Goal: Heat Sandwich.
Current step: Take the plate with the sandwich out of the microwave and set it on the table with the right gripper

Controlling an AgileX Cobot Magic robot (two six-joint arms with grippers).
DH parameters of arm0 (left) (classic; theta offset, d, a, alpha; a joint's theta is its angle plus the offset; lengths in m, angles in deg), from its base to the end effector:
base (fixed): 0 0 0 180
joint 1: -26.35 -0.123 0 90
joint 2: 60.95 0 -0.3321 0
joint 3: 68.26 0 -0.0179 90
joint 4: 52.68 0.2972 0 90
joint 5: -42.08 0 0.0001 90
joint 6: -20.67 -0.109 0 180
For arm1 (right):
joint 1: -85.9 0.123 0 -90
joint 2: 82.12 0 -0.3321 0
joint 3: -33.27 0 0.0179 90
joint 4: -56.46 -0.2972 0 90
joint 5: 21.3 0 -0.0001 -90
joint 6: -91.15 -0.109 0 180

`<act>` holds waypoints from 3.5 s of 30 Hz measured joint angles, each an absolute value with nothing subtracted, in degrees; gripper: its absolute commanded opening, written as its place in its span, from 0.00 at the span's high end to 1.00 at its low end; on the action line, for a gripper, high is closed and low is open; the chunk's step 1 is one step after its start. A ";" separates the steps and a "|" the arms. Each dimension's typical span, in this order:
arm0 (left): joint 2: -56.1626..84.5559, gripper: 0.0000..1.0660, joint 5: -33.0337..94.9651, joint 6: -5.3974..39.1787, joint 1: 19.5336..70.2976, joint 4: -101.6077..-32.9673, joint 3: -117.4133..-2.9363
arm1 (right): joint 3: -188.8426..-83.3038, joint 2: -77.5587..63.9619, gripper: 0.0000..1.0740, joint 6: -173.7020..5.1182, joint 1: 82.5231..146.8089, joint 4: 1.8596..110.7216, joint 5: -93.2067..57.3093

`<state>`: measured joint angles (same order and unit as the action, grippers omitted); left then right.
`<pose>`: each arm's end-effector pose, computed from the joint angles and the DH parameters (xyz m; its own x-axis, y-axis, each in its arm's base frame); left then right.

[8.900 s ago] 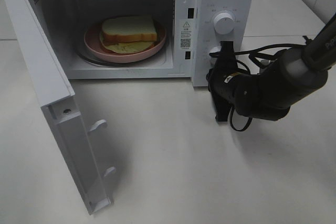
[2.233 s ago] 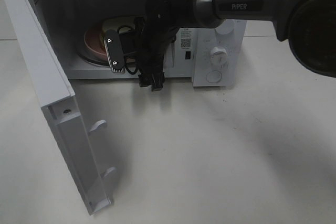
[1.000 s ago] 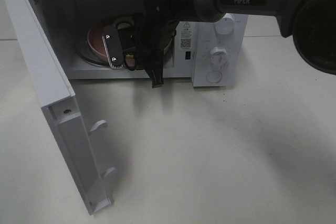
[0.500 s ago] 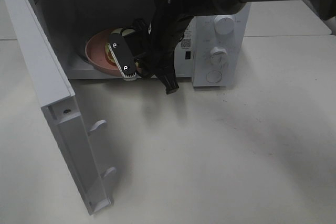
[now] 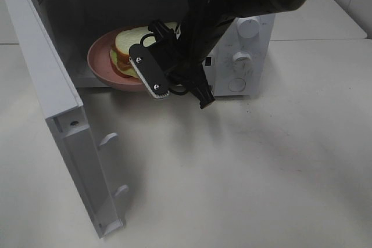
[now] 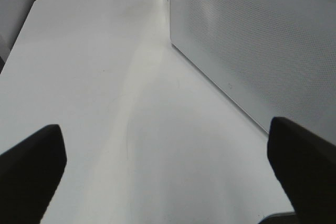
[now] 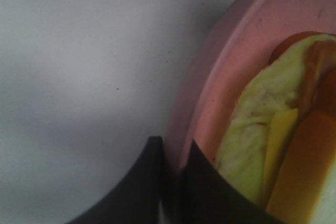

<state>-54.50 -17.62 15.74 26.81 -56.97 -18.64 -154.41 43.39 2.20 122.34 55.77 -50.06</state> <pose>0.0045 -0.0071 0.2938 -0.4299 0.0515 -0.9014 0.0870 0.9961 0.0155 0.4212 0.3118 0.1794 0.6017 -0.7987 -0.0006 -0.6669 -0.5020 -0.5507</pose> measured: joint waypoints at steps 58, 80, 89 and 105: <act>-54.50 0.03 -17.62 15.74 26.81 -56.97 -18.64 | -106.85 -0.44 1.00 2.83 122.29 54.92 -47.60; -54.50 0.03 -17.62 15.74 26.81 -56.97 -18.64 | -97.63 -14.42 1.00 -18.54 122.29 66.09 -53.96; -54.50 0.03 -17.62 15.74 26.81 -56.97 -18.64 | -97.63 -14.93 1.00 -35.62 122.29 75.14 -57.80; -54.50 0.03 -17.62 15.74 26.81 -56.97 -18.64 | -97.63 -14.93 1.00 -67.30 122.29 88.66 -64.44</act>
<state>-54.50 -17.62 15.74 26.81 -56.97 -18.64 -97.63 -14.93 -67.30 122.29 88.66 -64.44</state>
